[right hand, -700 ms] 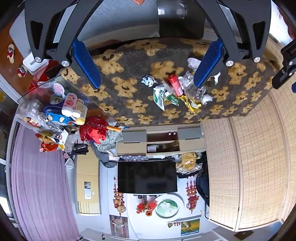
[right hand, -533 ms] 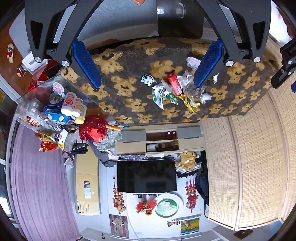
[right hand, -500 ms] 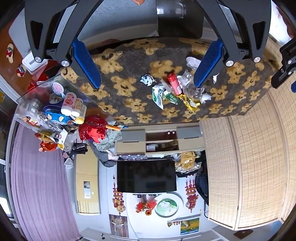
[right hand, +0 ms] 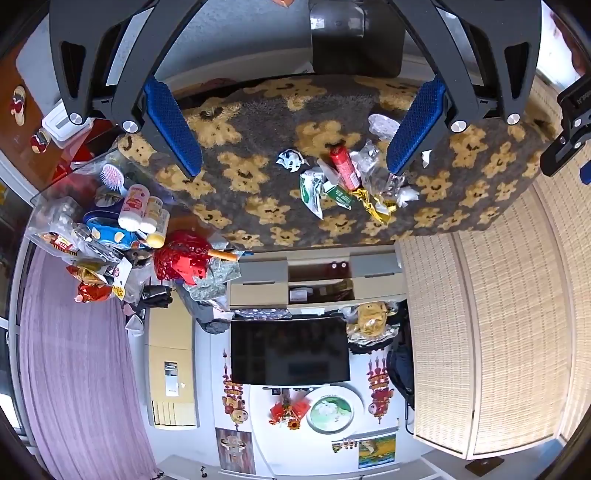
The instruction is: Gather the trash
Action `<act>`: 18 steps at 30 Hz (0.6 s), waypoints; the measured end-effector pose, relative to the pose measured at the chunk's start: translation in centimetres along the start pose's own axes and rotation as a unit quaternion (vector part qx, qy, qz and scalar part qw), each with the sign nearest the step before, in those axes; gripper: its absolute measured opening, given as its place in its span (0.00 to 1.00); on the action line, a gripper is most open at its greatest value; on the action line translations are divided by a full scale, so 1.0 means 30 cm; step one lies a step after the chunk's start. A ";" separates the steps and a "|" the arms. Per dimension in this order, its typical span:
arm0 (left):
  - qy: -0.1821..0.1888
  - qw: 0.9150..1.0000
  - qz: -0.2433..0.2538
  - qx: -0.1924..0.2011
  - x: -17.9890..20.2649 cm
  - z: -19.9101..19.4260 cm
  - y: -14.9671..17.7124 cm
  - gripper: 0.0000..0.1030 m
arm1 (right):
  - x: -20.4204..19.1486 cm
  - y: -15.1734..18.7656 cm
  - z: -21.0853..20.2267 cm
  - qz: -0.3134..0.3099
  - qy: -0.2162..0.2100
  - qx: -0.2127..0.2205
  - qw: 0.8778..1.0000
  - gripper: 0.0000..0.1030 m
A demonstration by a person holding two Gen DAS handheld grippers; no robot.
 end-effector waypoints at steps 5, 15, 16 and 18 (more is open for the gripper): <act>0.001 1.000 0.000 0.000 -0.002 -0.002 -0.004 0.92 | -0.001 0.002 -0.003 0.001 -0.001 0.000 1.000 0.97; 0.001 1.000 -0.002 0.002 -0.001 -0.005 -0.006 0.92 | 0.001 0.000 -0.004 0.002 -0.002 0.000 1.000 0.97; 0.001 1.000 -0.002 0.002 -0.001 -0.004 -0.005 0.92 | 0.001 0.000 -0.004 0.002 -0.002 0.000 1.000 0.97; 0.000 1.000 -0.002 0.002 -0.001 -0.004 -0.003 0.92 | -0.003 0.001 -0.006 0.002 -0.002 0.000 1.000 0.97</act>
Point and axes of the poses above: each gripper's, at about its wrist camera, not at the fingertips, and z roughly the way its jaws point, x to its right, y to its underside, the point moved 6 cm from there along z, roughly the way its jaws point, and after that the axes turned 10 degrees about z, right-handed, at the moved point
